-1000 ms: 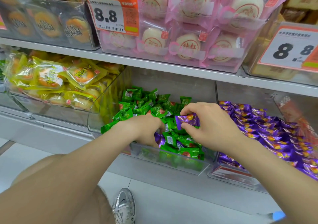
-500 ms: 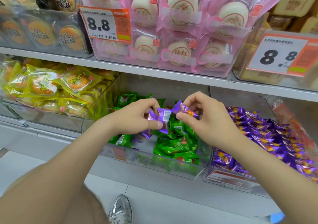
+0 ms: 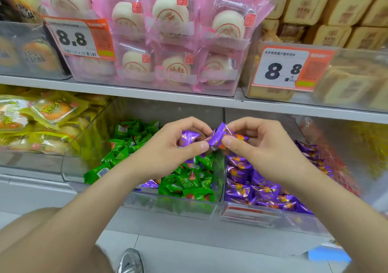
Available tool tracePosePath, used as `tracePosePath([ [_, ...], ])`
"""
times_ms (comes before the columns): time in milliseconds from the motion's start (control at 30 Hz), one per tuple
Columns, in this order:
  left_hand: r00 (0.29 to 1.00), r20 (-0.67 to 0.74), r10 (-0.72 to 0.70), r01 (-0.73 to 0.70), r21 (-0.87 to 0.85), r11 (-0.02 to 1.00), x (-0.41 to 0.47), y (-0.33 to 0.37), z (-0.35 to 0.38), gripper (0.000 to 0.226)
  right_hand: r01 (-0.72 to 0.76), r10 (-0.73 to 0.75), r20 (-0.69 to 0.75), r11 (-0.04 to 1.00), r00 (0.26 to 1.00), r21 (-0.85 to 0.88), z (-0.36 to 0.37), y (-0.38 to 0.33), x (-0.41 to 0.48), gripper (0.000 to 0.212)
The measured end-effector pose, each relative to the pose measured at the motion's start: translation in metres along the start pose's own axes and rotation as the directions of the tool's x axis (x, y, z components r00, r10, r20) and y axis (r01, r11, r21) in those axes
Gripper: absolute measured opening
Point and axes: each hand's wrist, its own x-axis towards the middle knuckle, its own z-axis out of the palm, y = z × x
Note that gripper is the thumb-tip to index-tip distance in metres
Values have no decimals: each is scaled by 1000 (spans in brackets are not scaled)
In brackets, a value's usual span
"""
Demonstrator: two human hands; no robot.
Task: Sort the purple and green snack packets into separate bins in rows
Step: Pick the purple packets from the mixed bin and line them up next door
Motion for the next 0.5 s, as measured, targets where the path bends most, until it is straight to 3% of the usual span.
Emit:
tracePosePath([
  [167,999,17,44,-46,103,994,7,15,26,15,-54,53,-16,990,998,-128,-40,3,-18,16],
  [300,987,8,161,-156,298,942,13,24,45,22,-86,79,-48,984,996,-155,-82,12,-33,9],
  [500,955,62,290,-292,356,887,22,37,74,27,-105,178,129,892,976,-439,-125,49,-54,22],
])
